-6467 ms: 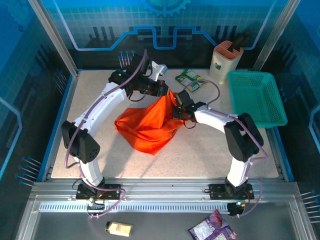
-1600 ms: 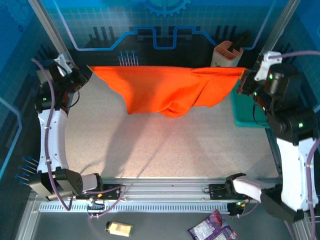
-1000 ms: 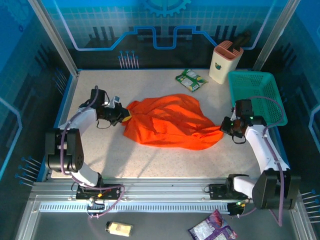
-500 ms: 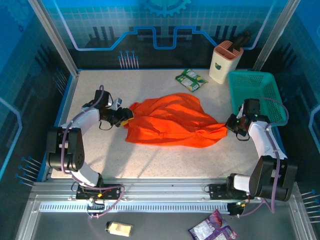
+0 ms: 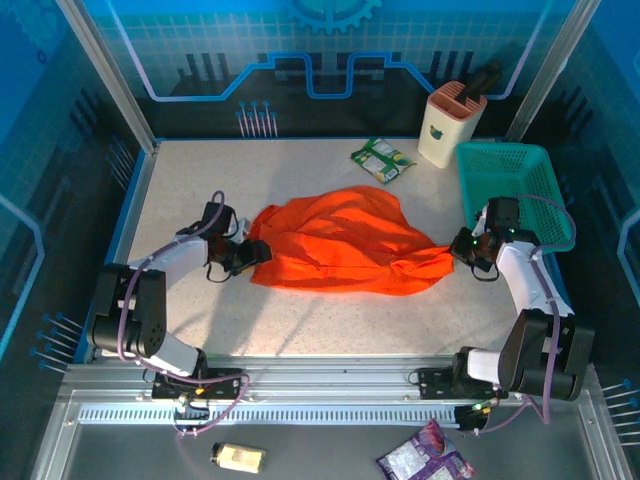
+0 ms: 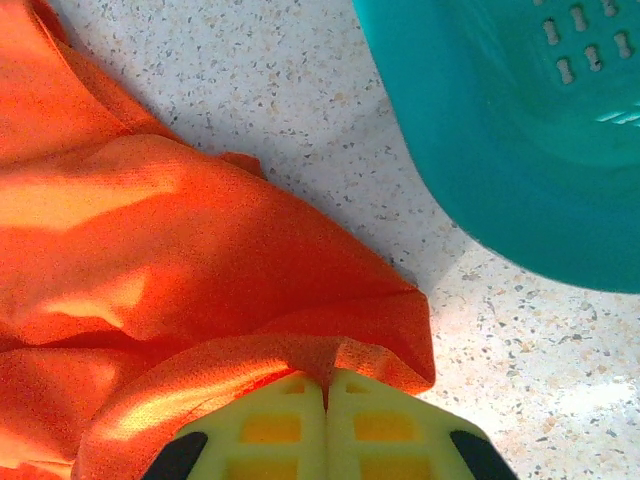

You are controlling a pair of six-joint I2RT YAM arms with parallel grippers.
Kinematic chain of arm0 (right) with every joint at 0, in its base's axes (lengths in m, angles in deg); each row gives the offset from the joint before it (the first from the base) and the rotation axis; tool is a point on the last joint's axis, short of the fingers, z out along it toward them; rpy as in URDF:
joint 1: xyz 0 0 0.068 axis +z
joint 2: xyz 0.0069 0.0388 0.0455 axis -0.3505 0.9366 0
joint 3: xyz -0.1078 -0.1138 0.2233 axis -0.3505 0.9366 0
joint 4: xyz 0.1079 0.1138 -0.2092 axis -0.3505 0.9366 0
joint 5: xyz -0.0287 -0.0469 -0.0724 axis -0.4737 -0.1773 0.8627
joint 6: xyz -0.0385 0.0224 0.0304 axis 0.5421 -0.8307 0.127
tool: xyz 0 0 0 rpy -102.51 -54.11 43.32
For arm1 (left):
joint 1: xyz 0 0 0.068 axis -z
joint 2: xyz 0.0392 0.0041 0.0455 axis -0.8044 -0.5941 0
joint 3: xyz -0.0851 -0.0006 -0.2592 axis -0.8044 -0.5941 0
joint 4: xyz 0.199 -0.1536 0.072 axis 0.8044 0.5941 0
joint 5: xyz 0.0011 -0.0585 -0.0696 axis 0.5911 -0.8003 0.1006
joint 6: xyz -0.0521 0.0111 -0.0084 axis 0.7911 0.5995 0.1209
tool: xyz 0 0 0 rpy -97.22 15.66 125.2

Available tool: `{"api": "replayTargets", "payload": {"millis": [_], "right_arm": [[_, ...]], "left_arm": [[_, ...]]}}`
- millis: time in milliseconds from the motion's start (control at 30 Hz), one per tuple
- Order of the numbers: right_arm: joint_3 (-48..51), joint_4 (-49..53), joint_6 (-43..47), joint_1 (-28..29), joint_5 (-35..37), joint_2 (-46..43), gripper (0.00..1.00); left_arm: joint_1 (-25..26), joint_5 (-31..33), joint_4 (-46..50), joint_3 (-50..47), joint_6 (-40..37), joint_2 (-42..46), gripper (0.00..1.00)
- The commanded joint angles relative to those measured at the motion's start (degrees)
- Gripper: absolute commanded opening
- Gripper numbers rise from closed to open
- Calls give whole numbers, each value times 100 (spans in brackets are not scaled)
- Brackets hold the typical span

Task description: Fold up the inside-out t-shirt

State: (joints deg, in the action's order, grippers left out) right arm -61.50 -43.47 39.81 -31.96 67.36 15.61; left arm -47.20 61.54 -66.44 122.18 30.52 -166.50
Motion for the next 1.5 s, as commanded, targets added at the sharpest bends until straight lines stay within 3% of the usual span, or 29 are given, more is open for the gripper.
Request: {"api": "replayTargets", "payload": {"millis": [0,100,333,500,733,867,1033,1300,1467], "right_arm": [[-19,-10,49,-69,-165,5,0],[0,-9,49,-74,-169,-28,0],[-34,59,133,-80,-88,-110,0],[-61,138,156,-100,-27,-190,0],[-241,401,155,-29,199,-454,1],[-578,838,207,383,550,-657,15],[-1050,1221,54,1236,1127,-845,23],[-1746,1250,-314,2666,1243,-505,28],[-2043,1298,-414,3178,1166,-197,30]], "left_arm": [[146,-114,-210,290,-258,-187,57],[200,-53,-144,590,-323,-233,52],[226,-19,364,1693,-471,-673,9],[362,-54,634,2681,-663,-1291,0],[424,-548,806,3643,-685,-2608,1],[450,-786,917,3858,-703,-2910,20],[412,-623,795,3681,-595,-2294,41],[385,152,1666,3541,-879,-1956,44],[367,48,1757,3399,-999,-2327,44]]}}
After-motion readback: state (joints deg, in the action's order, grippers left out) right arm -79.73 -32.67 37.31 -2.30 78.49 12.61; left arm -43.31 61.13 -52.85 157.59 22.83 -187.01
